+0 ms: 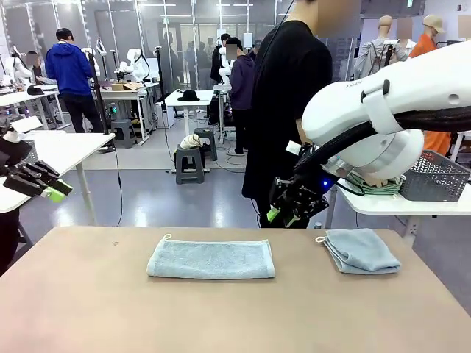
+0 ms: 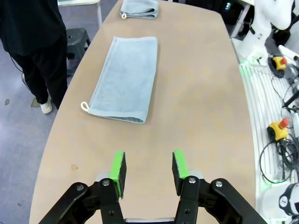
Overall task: Fold the towels and place them in the basket.
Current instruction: When a person lays out a Towel with hook on the table, fold it in half twice.
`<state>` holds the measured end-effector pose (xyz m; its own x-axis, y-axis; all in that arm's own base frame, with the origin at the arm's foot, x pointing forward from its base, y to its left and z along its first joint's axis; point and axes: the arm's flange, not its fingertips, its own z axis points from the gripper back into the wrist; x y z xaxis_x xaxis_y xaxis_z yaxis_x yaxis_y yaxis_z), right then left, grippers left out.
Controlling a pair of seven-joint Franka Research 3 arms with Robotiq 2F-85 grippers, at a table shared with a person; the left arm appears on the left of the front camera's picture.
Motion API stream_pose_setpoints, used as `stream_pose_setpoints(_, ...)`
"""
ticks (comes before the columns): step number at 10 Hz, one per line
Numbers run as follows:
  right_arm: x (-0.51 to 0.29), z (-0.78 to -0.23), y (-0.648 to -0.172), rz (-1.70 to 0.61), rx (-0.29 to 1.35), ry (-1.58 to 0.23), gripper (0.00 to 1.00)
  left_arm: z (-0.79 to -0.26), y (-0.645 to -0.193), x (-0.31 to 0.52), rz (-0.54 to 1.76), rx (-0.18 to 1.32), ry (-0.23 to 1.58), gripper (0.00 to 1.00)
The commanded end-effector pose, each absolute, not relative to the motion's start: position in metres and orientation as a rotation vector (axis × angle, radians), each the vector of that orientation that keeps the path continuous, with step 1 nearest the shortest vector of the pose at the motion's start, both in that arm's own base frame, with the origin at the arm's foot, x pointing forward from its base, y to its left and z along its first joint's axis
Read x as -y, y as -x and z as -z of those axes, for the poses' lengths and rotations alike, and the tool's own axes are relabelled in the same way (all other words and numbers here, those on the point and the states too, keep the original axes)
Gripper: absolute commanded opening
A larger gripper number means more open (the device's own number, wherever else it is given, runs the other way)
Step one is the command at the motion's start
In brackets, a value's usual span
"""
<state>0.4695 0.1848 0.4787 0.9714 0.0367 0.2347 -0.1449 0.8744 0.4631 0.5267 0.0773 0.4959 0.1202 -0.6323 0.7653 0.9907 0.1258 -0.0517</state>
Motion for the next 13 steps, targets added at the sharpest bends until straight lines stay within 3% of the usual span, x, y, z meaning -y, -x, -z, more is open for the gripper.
stream_pose_setpoints(1,-0.183,-0.481,-0.47,-0.098,0.215,-0.498,0.45,-0.497,-0.526,-0.079,1.322,0.677,0.661,0.52)
stream_pose_setpoints(6,-0.185,-0.479,-0.469,-0.096,0.22,-0.499,0.46,-0.497,-0.526,-0.079,1.322,0.677,0.661,0.52)
stream_pose_setpoints(8,-0.19,-0.47,-0.484,-0.057,0.298,-0.511,0.46,-0.497,-0.526,-0.079,1.322,0.677,0.661,0.52)
stream_pose_setpoints(13,-0.197,-0.408,-0.525,0.094,0.264,-0.47,0.46,-0.497,-0.526,-0.079,1.322,0.677,0.661,0.52)
